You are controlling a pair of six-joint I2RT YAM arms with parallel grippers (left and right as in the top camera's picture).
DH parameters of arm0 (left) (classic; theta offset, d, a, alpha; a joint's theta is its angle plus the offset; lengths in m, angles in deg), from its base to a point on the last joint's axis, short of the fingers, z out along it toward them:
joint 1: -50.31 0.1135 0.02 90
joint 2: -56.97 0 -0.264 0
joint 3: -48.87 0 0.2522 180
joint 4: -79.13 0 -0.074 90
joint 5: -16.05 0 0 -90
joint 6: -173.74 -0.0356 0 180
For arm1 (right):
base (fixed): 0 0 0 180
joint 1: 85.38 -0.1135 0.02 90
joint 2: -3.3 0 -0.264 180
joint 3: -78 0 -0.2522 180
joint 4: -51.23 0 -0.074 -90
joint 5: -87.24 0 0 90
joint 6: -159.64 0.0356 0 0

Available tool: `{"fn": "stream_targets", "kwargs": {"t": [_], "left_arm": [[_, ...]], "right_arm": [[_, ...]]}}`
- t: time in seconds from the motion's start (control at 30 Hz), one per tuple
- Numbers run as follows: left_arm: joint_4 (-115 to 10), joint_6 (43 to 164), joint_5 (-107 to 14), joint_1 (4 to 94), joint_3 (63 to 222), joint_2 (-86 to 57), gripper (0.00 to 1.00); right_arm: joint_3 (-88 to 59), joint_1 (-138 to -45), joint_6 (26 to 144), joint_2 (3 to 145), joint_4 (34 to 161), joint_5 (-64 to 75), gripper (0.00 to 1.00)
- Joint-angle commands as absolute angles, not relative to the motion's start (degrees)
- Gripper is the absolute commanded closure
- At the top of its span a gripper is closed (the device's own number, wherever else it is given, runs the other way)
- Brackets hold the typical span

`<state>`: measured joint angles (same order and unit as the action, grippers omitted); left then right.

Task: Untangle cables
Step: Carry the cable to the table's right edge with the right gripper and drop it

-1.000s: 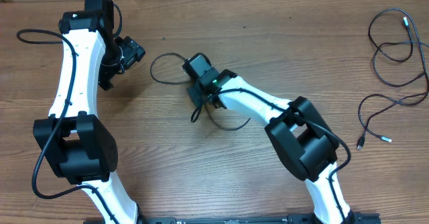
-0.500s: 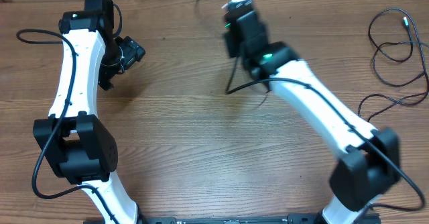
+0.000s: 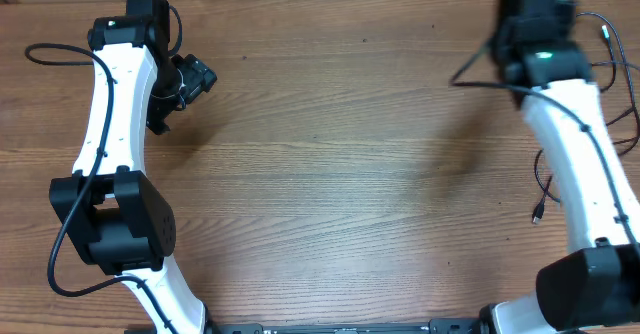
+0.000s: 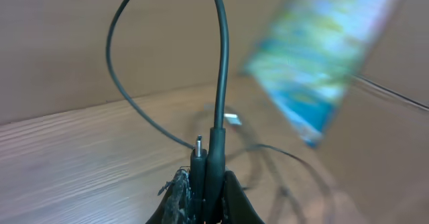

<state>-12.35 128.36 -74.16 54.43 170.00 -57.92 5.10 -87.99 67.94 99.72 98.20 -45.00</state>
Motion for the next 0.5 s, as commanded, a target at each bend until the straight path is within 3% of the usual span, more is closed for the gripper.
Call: {"fn": "stream_targets", "kwargs": {"t": [0.0, 0.23, 0.47], "left_arm": [[-12.41, 128.75, -74.51, 54.37, 170.35, -58.88, 0.0], [-12.41, 128.73, -74.51, 54.37, 170.35, -58.88, 0.0], [-12.41, 128.75, -74.51, 54.37, 170.35, -58.88, 0.01]], "right_arm": [[6.39, -81.35, 68.07, 97.58, 98.33, -47.23, 0.96], [6.39, -68.48, 73.03, 97.6, 98.18, -42.11, 0.96], [6.33, -53.9, 73.06, 97.6, 99.25, -26.29, 0.96]]}}
